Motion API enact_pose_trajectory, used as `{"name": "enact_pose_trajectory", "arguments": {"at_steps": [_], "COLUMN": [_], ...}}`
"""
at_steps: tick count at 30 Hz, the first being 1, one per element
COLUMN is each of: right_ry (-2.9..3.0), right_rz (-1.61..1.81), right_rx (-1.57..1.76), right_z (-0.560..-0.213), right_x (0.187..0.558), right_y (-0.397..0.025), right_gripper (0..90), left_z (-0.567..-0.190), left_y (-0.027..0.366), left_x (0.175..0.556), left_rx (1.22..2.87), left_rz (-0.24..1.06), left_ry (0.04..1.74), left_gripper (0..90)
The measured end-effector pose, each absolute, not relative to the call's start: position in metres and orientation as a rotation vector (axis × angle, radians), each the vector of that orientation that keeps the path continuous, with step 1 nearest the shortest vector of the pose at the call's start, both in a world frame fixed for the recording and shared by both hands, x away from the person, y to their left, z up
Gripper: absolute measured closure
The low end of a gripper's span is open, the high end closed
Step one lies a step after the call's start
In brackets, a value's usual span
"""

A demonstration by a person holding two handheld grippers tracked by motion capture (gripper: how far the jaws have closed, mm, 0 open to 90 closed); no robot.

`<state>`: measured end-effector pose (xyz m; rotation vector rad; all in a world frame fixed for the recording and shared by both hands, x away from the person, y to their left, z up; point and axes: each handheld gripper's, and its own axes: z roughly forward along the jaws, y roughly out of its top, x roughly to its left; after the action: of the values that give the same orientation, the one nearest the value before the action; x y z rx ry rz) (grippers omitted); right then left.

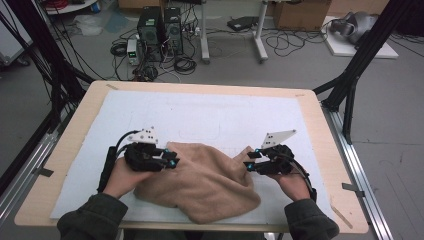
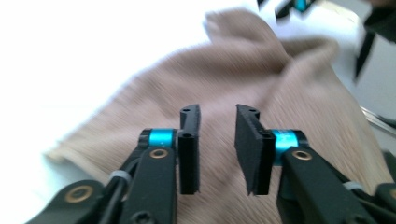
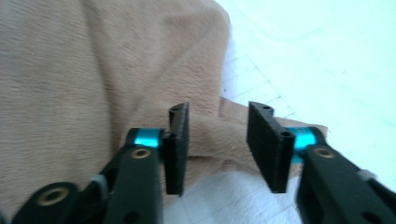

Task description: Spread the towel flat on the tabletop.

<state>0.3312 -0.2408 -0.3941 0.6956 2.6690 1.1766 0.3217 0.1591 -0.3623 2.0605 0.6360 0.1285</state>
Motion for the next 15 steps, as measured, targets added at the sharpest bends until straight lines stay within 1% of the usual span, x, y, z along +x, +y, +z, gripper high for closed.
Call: {"name": "enact_pose_trajectory", "arguments": {"at_steps": [1,2,3,4,5,6,9,10,12,13,14,15], "right_ry": [2.681,2.693,2.713,2.734,2.753,2.771,2.794,2.803,2.808,2.809,2.811,2.809], "right_rz": [1.154,1.131,1.114,1.096,1.076,1.063,1.063,1.065,1.059,1.061,1.058,1.069], "right_rx": [0.716,0.726,0.725,0.713,0.709,0.706,0.715,0.723,0.699,0.695,0.684,0.684], "right_z": [-0.398,-0.403,-0.408,-0.413,-0.417,-0.422,-0.429,-0.428,-0.425,-0.425,-0.424,-0.423], "right_x": [0.335,0.339,0.342,0.344,0.345,0.346,0.345,0.344,0.343,0.342,0.342,0.342], "right_y": [-0.238,-0.236,-0.233,-0.23,-0.227,-0.226,-0.224,-0.226,-0.228,-0.228,-0.229,-0.23], "right_gripper": [47.3,45.6,45.6,46.6,49.9,53.6,63.3,68.2,74.3,75.9,76.8,77.4], "left_z": [-0.361,-0.362,-0.362,-0.37,-0.37,-0.381,-0.397,-0.401,-0.406,-0.414,-0.414,-0.419], "left_y": [0.158,0.157,0.157,0.153,0.153,0.148,0.143,0.144,0.145,0.149,0.149,0.15], "left_x": [0.327,0.332,0.332,0.342,0.342,0.351,0.357,0.358,0.359,0.359,0.359,0.357], "left_rx": [2.055,2.056,2.056,2.093,2.093,2.163,2.233,2.243,2.242,2.251,2.251,2.276], "left_rz": [0.147,0.156,0.156,0.176,0.176,0.163,0.167,0.146,0.125,0.075,0.075,0.061], "left_ry": [0.649,0.671,0.671,0.712,0.712,0.752,0.806,0.817,0.827,0.826,0.826,0.817], "left_gripper": [66.9,66.3,64.7,62.5,60.9,59.5,49.5,48.0,49.2,54.1,63.2,68.7]}}
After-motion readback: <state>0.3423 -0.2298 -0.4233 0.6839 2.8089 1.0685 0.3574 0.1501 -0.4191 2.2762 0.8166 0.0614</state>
